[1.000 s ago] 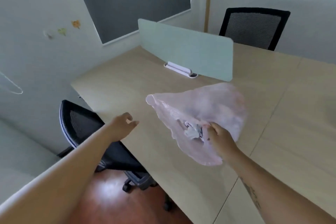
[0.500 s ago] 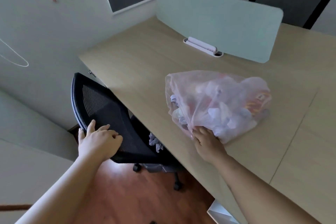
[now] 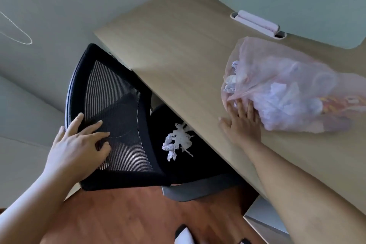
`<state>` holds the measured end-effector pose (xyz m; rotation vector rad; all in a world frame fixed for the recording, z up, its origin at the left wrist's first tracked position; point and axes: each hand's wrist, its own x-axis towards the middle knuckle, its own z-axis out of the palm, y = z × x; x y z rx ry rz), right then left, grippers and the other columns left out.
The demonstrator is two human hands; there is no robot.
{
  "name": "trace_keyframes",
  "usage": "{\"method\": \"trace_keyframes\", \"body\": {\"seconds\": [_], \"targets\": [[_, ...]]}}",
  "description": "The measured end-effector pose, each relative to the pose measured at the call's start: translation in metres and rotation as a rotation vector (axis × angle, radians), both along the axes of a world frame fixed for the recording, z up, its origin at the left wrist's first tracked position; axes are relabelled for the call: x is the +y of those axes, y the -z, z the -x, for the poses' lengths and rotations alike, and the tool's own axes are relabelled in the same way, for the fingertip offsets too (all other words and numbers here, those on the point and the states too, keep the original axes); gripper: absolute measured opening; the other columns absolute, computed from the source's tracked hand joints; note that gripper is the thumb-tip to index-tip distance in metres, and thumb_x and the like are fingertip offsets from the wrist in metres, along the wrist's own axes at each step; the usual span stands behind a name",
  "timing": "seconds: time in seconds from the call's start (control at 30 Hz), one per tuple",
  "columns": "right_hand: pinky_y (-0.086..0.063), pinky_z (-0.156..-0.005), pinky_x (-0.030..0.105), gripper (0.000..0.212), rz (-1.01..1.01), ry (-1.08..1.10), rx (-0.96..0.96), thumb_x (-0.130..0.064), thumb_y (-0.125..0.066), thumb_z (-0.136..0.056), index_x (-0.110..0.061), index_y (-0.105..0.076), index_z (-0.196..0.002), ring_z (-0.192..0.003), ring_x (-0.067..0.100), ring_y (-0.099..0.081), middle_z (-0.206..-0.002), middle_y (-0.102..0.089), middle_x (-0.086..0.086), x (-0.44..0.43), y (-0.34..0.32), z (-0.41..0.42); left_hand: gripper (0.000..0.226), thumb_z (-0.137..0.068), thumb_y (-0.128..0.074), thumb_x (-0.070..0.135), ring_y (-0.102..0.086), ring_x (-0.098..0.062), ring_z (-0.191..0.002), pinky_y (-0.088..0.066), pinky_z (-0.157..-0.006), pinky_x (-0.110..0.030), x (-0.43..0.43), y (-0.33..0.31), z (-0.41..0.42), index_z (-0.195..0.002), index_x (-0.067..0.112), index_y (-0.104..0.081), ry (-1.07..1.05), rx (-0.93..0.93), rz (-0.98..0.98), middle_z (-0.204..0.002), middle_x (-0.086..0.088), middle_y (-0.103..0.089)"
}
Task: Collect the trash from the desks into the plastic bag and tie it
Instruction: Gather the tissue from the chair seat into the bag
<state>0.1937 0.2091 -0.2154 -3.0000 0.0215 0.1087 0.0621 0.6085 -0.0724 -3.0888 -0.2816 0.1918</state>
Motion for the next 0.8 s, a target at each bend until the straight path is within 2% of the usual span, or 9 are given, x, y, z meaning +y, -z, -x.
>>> {"method": "trace_keyframes", "body": {"seconds": [0.2,0.37,0.43,0.5,0.57,0.6,0.67,0.73,0.8], "targets": [[-0.011,-0.118,0.051,0.068,0.006,0.036,-0.015,-0.065,-0.030,-0.088,-0.039,-0.017,-0.150,-0.149,0.034,-0.003,-0.163,-0.013,-0.005,0.002,0.004,-0.021,0.035,-0.086,-0.061,0.047,-0.001,-0.006,-0.149,-0.017,-0.119,-0.049,0.068,0.011,0.003,-0.121,0.042,-0.066,0.117,-0.052,-0.016,-0.146,0.021,-0.043],[-0.012,-0.117,0.053,0.064,-0.010,0.026,-0.025,-0.059,-0.034,-0.090,-0.039,-0.018,-0.149,-0.149,0.035,-0.003,-0.162,-0.015,-0.003,0.004,0.003,-0.025,0.034,-0.085,-0.060,0.043,-0.006,-0.010,-0.150,0.013,-0.118,-0.024,0.105,0.011,0.001,-0.118,0.041,-0.068,0.172,-0.056,-0.031,-0.144,0.023,-0.044],[-0.011,-0.118,0.053,0.065,-0.036,0.032,-0.020,-0.052,-0.035,-0.091,-0.040,-0.012,-0.151,-0.148,0.035,-0.003,-0.163,-0.015,-0.003,0.006,0.000,-0.022,0.039,-0.083,-0.068,0.039,-0.006,-0.010,-0.150,0.015,-0.117,-0.027,0.113,0.008,-0.001,-0.121,0.041,-0.066,0.182,-0.023,-0.075,-0.145,0.020,-0.045],[-0.013,-0.116,0.056,0.066,-0.098,0.037,-0.105,-0.042,-0.041,-0.092,-0.036,-0.014,-0.152,-0.147,0.040,-0.008,-0.162,-0.020,-0.001,0.008,-0.007,-0.016,0.048,-0.081,-0.067,0.047,-0.006,-0.014,-0.150,0.015,-0.117,-0.042,0.114,0.004,-0.001,-0.129,0.042,-0.061,0.163,0.039,-0.178,-0.150,0.017,-0.041],[-0.017,-0.113,0.058,0.067,-0.163,-0.044,-0.309,-0.032,-0.053,-0.090,-0.025,-0.027,-0.151,-0.143,0.046,-0.017,-0.158,-0.029,0.007,0.016,-0.014,-0.004,0.061,-0.081,-0.056,0.062,-0.006,-0.021,-0.150,0.014,-0.112,-0.058,0.100,0.006,-0.002,-0.139,0.044,-0.047,0.097,0.123,-0.367,-0.157,0.012,-0.031],[-0.019,-0.111,0.057,0.065,-0.194,-0.112,-0.419,-0.029,-0.056,-0.089,-0.020,-0.033,-0.149,-0.141,0.046,-0.023,-0.155,-0.035,0.011,0.026,-0.016,0.006,0.068,-0.079,-0.055,0.065,-0.008,-0.024,-0.150,0.014,-0.111,-0.060,0.088,0.012,-0.003,-0.143,0.043,-0.043,0.068,0.146,-0.431,-0.160,0.007,-0.028],[-0.028,-0.106,0.055,0.057,-0.299,-0.271,-0.559,-0.029,-0.057,-0.088,-0.018,-0.041,-0.142,-0.131,0.043,-0.040,-0.143,-0.048,0.016,0.062,-0.016,0.028,0.080,-0.072,-0.067,0.060,-0.016,-0.030,-0.148,0.008,-0.112,-0.060,0.057,0.032,-0.001,-0.144,0.034,-0.045,0.062,0.134,-0.386,-0.158,-0.003,-0.030],[-0.039,-0.098,0.050,0.052,-0.438,-0.485,-0.513,-0.030,-0.058,-0.086,-0.022,-0.045,-0.136,-0.116,0.037,-0.053,-0.131,-0.056,0.012,0.106,-0.013,0.048,0.086,-0.066,-0.076,0.054,-0.023,-0.033,-0.145,-0.003,-0.113,-0.058,0.024,0.061,0.003,-0.143,0.029,-0.047,0.090,0.126,-0.288,-0.156,-0.007,-0.034],[-0.045,-0.094,0.043,0.058,-0.471,-0.652,-0.222,-0.031,-0.063,-0.082,-0.026,-0.043,-0.137,-0.114,0.032,-0.051,-0.132,-0.052,0.008,0.143,-0.006,0.052,0.093,-0.061,-0.080,0.053,-0.029,-0.034,-0.143,-0.010,-0.113,-0.056,-0.002,0.092,0.003,-0.143,0.025,-0.048,0.095,0.106,-0.208,-0.154,-0.008,-0.038]]}}
